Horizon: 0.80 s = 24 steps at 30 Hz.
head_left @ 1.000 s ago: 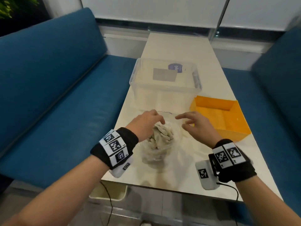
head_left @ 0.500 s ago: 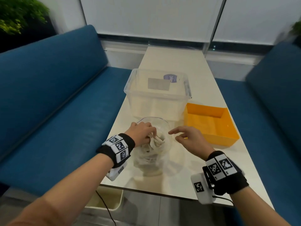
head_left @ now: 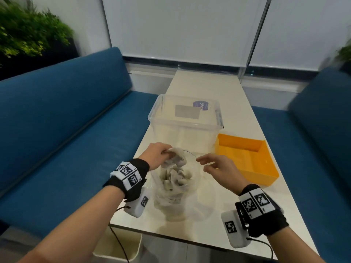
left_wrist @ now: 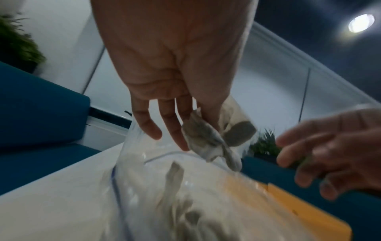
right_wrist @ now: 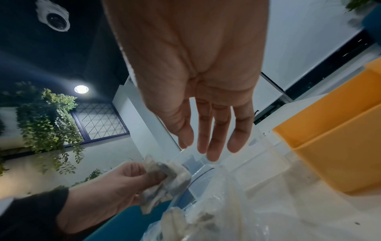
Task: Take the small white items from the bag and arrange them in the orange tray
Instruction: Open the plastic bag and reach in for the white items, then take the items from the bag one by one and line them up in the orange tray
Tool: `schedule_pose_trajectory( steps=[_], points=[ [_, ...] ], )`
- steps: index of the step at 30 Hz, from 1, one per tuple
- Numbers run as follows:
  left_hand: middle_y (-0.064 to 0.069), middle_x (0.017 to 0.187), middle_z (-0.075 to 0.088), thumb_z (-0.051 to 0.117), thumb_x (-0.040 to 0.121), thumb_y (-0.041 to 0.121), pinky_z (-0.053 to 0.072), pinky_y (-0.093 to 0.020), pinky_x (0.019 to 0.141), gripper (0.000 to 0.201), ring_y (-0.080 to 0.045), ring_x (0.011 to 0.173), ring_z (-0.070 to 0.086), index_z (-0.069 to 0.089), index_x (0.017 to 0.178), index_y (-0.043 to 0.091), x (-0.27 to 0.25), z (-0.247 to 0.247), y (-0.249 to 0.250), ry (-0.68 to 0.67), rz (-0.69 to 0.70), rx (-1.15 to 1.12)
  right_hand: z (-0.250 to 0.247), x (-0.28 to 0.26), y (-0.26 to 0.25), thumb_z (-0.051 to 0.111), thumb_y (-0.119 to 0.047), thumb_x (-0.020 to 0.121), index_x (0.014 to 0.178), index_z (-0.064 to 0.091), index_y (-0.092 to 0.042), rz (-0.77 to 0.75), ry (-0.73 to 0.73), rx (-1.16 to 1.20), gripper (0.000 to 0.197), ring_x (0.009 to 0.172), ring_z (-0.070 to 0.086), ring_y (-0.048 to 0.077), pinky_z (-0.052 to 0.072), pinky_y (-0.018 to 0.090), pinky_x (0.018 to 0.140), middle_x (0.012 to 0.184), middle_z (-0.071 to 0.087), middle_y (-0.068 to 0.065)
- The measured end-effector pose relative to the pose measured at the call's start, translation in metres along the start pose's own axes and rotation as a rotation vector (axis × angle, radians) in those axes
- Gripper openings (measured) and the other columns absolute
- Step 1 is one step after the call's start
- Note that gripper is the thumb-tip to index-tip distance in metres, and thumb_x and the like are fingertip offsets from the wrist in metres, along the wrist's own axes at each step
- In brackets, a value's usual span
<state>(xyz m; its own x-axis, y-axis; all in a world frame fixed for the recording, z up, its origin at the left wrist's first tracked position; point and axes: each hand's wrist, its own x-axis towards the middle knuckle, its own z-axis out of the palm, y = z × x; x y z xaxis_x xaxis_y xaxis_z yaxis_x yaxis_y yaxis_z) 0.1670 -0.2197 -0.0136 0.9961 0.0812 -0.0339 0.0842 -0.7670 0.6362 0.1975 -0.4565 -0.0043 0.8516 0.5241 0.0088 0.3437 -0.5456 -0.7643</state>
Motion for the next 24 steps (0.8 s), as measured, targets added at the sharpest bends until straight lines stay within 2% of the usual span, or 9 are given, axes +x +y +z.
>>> schedule_pose_trajectory(
  steps=[3,5,7,9,11,14,17,20,24],
  points=[
    [-0.009,0.082,0.067,0.060,0.093,0.025,0.043,-0.020,0.063,0.019,-0.016,0.073,0.057,0.071,0.092,0.009,-0.004,-0.018,0.010,-0.013,-0.002,-0.023,0.003,0.008,-0.016,0.061,-0.026,0.089,0.125,0.055,-0.030,0.015,0.024,0.118,0.037,0.095,0.061,0.011,0.047,0.015,0.073,0.117,0.059,-0.001],
    [-0.004,0.077,0.065,0.062,0.090,0.025,0.042,-0.021,0.061,0.017,-0.011,0.067,0.053,0.073,0.092,0.012,-0.006,-0.026,0.017,-0.070,0.019,-0.017,0.009,0.015,-0.030,0.065,-0.043,0.084,0.136,0.043,-0.033,0.044,-0.023,0.179,0.057,0.105,0.058,0.016,0.047,0.021,0.080,0.121,0.051,-0.005],
    [-0.010,0.078,0.067,0.062,0.087,0.024,0.045,-0.027,0.064,0.017,-0.011,0.066,0.053,0.073,0.089,0.010,-0.008,-0.030,0.022,-0.114,0.041,-0.052,0.018,0.021,-0.039,0.066,-0.049,0.081,0.138,0.039,-0.032,0.066,-0.080,0.218,0.065,0.110,0.057,0.018,0.048,0.025,0.083,0.120,0.049,-0.006],
    [-0.018,0.081,0.066,0.064,0.084,0.026,0.046,-0.032,0.067,0.023,-0.013,0.069,0.054,0.070,0.089,0.005,-0.008,-0.032,0.024,-0.101,0.027,-0.166,0.025,0.026,-0.044,0.067,-0.037,0.085,0.127,0.053,-0.022,0.049,-0.104,0.303,0.047,0.099,0.063,0.017,0.053,0.028,0.075,0.111,0.061,0.000],
    [-0.014,0.079,0.064,0.068,0.085,0.027,0.048,-0.031,0.070,0.026,-0.014,0.072,0.056,0.069,0.092,0.002,-0.012,-0.030,0.025,-0.028,-0.024,-0.368,0.027,0.028,-0.048,0.063,-0.020,0.089,0.110,0.063,-0.009,0.047,-0.079,0.479,0.024,0.080,0.067,0.017,0.055,0.029,0.066,0.093,0.068,0.008],
    [-0.006,0.093,0.068,0.065,0.090,0.027,0.054,-0.033,0.085,0.028,-0.016,0.086,0.064,0.066,0.107,0.005,-0.018,-0.020,0.028,0.002,-0.122,-0.807,0.029,0.030,-0.054,0.059,-0.007,0.090,0.103,0.065,0.001,0.058,-0.033,0.695,0.016,0.069,0.065,0.016,0.052,0.024,0.060,0.079,0.067,0.006],
    [-0.007,0.104,0.068,0.065,0.088,0.035,0.052,-0.041,0.094,0.037,-0.019,0.098,0.065,0.065,0.115,0.011,-0.024,-0.010,0.032,-0.063,-0.178,-1.121,0.030,0.033,-0.061,0.059,-0.006,0.090,0.105,0.065,0.005,0.081,-0.027,0.858,0.019,0.075,0.067,0.018,0.054,0.023,0.063,0.087,0.069,0.011],
    [-0.012,0.116,0.067,0.063,0.089,0.036,0.053,-0.043,0.095,0.040,-0.023,0.102,0.063,0.066,0.120,0.013,-0.026,-0.001,0.038,-0.089,-0.150,-1.230,0.032,0.033,-0.064,0.061,-0.008,0.089,0.108,0.063,0.005,0.097,-0.021,0.918,0.024,0.088,0.069,0.026,0.058,0.031,0.077,0.101,0.070,0.019],
    [-0.015,0.115,0.070,0.051,0.098,0.033,0.058,-0.032,0.074,0.037,-0.022,0.092,0.068,0.063,0.122,0.007,-0.022,0.005,0.054,-0.041,-0.206,-1.305,0.038,0.033,-0.061,0.068,-0.011,0.084,0.115,0.048,0.001,0.160,0.062,0.892,0.039,0.096,0.068,0.033,0.056,0.047,0.086,0.102,0.068,0.021]
  ],
)
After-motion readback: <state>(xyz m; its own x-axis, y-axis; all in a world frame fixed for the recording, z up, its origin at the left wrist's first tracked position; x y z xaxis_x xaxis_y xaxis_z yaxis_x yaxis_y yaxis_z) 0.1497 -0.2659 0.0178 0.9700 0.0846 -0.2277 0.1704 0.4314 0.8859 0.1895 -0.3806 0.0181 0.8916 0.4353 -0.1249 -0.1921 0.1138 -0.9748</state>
